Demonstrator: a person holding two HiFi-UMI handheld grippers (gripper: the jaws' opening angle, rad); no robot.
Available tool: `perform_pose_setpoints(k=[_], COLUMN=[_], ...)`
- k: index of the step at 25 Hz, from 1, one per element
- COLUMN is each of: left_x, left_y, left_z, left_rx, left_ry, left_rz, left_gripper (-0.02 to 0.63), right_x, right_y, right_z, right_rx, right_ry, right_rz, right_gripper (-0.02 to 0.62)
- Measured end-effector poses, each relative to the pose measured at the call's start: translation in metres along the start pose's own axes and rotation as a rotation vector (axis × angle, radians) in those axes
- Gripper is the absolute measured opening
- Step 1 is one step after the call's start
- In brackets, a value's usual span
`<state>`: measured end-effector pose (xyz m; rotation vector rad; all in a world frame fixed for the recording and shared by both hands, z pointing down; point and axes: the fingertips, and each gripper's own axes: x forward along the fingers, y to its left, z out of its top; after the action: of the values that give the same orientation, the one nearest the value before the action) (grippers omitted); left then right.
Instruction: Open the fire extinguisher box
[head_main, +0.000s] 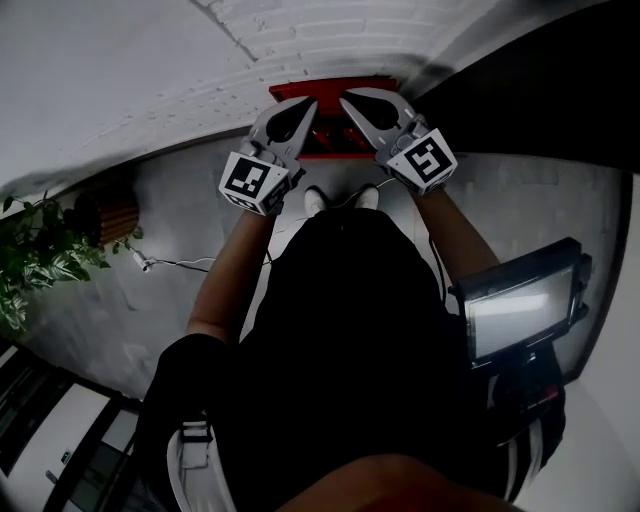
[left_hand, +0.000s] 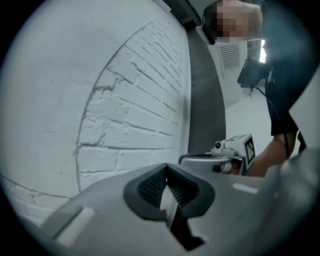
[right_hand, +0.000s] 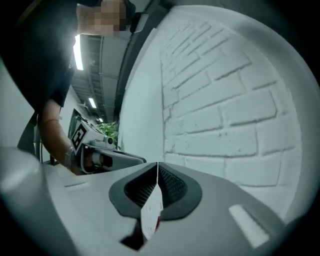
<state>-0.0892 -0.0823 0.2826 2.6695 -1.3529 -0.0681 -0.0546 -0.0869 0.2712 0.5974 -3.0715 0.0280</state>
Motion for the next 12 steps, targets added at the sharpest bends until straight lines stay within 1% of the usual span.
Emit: perform_pose_setpoints(k=[3,5,7,10,12], left_x=[-0.027,-0.040,-0.046,-0.047,-0.045], left_y=[-0.028,-0.041,-0.047,-0.048,-0.050], left_z=[0.045,0.063,0.068,0.068,0.066], left_rx=[0.032,0.056,0.069,0.096,0.104], left_ry=[-0.056,-0.083,-0.085,-0.100,-0.094], left_rz=[-0.044,-0.064,-0.071,-0.075,-0.083], left_gripper=[0.000,0.000,0.000,0.000,0.000], right_x=[-0.014,-0.019,-0.021,-0.019,-0.018], right_y=[0.037,0.054,0.062,0.066,0.066], right_z=[0.050,0.072,0.079,0.078,0.076], right_rx=[-0.048,-0.060,-0.054,-0.025,-0.018], right_ry=[-0.001,0.000,0.001,0.005,0.004], right_rz=[0.017,0.026,0.040,0.065,0.072], right_gripper=[0.009,0.009,0.009,0.009,0.009])
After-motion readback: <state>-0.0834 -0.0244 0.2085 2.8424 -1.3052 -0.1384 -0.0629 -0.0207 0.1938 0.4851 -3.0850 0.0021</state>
